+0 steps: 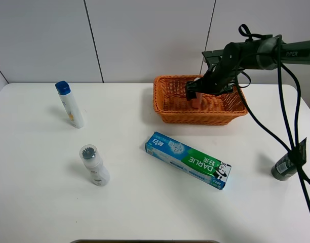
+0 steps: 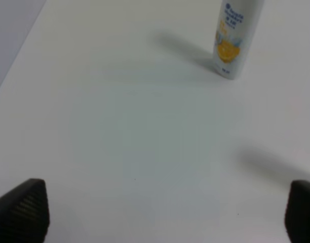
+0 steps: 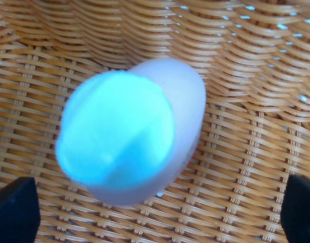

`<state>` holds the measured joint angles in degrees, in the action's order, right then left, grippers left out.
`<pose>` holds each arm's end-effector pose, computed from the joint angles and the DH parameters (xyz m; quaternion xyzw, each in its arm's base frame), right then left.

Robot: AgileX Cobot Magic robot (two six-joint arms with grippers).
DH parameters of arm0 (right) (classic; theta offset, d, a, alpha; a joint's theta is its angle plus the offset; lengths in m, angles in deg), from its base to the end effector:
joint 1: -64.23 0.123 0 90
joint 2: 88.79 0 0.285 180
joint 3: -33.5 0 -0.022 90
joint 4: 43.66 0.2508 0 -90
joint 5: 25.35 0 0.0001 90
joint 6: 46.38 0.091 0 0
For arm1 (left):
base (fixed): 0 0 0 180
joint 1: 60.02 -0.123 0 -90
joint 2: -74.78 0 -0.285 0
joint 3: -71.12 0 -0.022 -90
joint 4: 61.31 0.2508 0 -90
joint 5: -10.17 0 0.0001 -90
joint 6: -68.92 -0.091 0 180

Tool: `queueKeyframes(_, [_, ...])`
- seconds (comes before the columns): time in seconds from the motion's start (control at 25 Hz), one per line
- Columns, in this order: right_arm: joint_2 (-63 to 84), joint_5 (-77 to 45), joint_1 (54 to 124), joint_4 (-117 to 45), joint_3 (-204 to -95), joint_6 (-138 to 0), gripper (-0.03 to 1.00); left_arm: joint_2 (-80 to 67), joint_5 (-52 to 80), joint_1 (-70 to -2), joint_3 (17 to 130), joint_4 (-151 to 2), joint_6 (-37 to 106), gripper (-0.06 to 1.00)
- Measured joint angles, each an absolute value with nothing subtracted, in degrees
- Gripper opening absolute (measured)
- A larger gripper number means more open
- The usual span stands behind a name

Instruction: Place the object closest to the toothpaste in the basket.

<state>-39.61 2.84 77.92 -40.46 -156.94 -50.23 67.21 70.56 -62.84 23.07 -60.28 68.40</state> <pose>0.4475 0.1115 0.1532 -0.1268 0.9541 0.0425 0.2681 -0.0063 0.0011 0.2803 -0.0174 0.8479 0.0244 0.5293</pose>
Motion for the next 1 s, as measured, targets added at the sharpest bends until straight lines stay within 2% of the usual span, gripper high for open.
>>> queueKeyframes(0.4, [-35.24, 3.79, 78.22, -40.46, -156.94, -50.05, 0.99, 67.21, 70.56, -62.84, 23.07, -60.37, 68.40, 0.94])
queueKeyframes(0.68, [-23.28, 5.44, 78.22, -40.90, -156.94, -49.46, 0.99, 67.21, 70.56, -62.84, 23.07, -60.32, 68.40, 0.94])
queueKeyframes(1.0, [-7.66, 13.78, 78.22, -42.75, -156.94, -47.87, 0.99, 67.21, 70.56, -62.84, 23.07, -60.32, 68.40, 0.94])
